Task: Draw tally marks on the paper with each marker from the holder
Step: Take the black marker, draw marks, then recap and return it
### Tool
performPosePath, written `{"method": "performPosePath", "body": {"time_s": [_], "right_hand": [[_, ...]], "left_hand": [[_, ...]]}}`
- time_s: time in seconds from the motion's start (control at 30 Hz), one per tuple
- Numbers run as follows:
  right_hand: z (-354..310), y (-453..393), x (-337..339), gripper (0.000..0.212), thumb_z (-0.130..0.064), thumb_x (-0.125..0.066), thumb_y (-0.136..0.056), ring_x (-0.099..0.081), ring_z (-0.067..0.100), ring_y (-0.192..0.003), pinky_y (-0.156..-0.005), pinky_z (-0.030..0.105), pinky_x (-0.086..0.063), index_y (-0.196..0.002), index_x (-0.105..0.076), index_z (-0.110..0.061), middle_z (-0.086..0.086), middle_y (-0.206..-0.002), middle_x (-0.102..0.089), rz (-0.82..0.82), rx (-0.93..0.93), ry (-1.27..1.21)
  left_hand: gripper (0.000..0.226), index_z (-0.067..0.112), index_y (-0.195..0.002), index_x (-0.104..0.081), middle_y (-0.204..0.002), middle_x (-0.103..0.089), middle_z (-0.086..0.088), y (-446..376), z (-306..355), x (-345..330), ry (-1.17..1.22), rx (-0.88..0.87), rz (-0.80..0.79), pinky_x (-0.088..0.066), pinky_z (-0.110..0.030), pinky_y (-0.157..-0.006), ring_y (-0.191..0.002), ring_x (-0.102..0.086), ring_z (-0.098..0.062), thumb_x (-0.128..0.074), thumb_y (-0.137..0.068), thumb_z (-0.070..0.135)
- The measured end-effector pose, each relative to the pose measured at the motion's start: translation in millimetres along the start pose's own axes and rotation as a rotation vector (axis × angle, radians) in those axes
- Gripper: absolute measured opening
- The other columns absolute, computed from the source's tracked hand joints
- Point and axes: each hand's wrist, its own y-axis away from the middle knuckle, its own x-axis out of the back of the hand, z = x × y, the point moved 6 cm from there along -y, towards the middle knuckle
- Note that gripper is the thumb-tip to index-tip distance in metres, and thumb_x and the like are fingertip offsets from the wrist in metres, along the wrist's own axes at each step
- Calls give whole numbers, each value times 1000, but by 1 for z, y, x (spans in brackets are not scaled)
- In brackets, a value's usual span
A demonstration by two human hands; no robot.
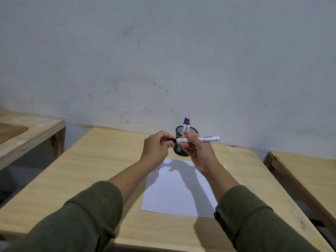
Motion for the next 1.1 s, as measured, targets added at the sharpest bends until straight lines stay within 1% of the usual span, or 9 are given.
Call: {"method": "performPosePath", "body": {"time_s": [0.13,0.27,0.33,0.47,0.57,0.7,0.8,0.93,1.1], "right_hand": [[4,4,1,13,-7,-54,-92,-64,6,-49,-58,18,-55,-97,-66,-11,0,-67,-69,7,-1,24],[4,9,1,18,-6,-56,-91,-67,6,-56,-60,18,-53,-102,-64,-18,-1,-71,-71,-22,-9,122],[1,10,-1,18,-7,-57,-90,-68,9,-61,-61,18,-52,-103,-64,-18,0,-75,-71,-50,-20,113],[-11,14,-4,15,-17,-64,-83,-69,14,-65,-59,19,-53,-96,-68,-11,6,-80,-71,-81,-51,37],[-20,17,-5,27,-23,-70,-67,-65,17,-63,-59,21,-52,-87,-67,-6,8,-74,-68,-119,-76,44],[-21,13,0,12,-14,-62,-87,-66,19,-67,-62,22,-55,-94,-62,-5,8,-77,-67,-124,-64,222],[-20,7,-1,5,-10,-59,-91,-70,22,-70,-63,26,-55,-94,-60,-7,6,-78,-70,-146,-46,437],[-25,-5,-2,25,-5,-62,-88,-70,23,-68,-79,40,-56,-113,-56,-4,9,-82,-71,-128,-8,526],[-44,-35,7,48,-2,-61,-88,-72,22,-71,-76,35,-56,-131,-46,-16,13,-82,-66,-18,131,591]], "left_hand": [[14,16,-89,-67,-77,-66,5,4,-6,-2,-11,5,27,-42,1,-61,-72,-61,-3,-61,-84,5],[16,19,-84,-64,-85,-69,-2,5,-19,-4,131,75,-57,-53,-25,-83,-81,-66,-18,-60,-84,4],[21,21,-82,-64,-84,-68,-2,1,-19,-2,213,82,-63,-53,-29,-86,-82,-65,-18,-59,-85,1],[18,10,-94,-64,-80,-63,0,-16,-13,9,352,90,-5,-53,-22,-81,-78,-62,-13,-54,-88,-4],[20,6,-102,-63,-81,-61,1,-28,-9,20,406,101,23,-54,-11,-72,-78,-60,-8,-51,-90,-4],[23,11,-102,-65,-87,-63,-1,-38,2,18,385,81,-19,-54,-15,-78,-77,-61,-8,-50,-91,-2],[25,17,-98,-67,-95,-65,-4,-41,15,7,345,40,-90,-51,-24,-88,-83,-63,-11,-51,-90,-1],[28,28,-97,-67,-104,-68,-6,-49,27,-11,312,4,-158,-50,-32,-96,-99,-64,-17,-55,-88,4],[32,23,-120,-60,-115,-68,-2,-72,19,-19,149,17,-60,-44,-23,-95,-102,-61,-10,-58,-89,17]]}}
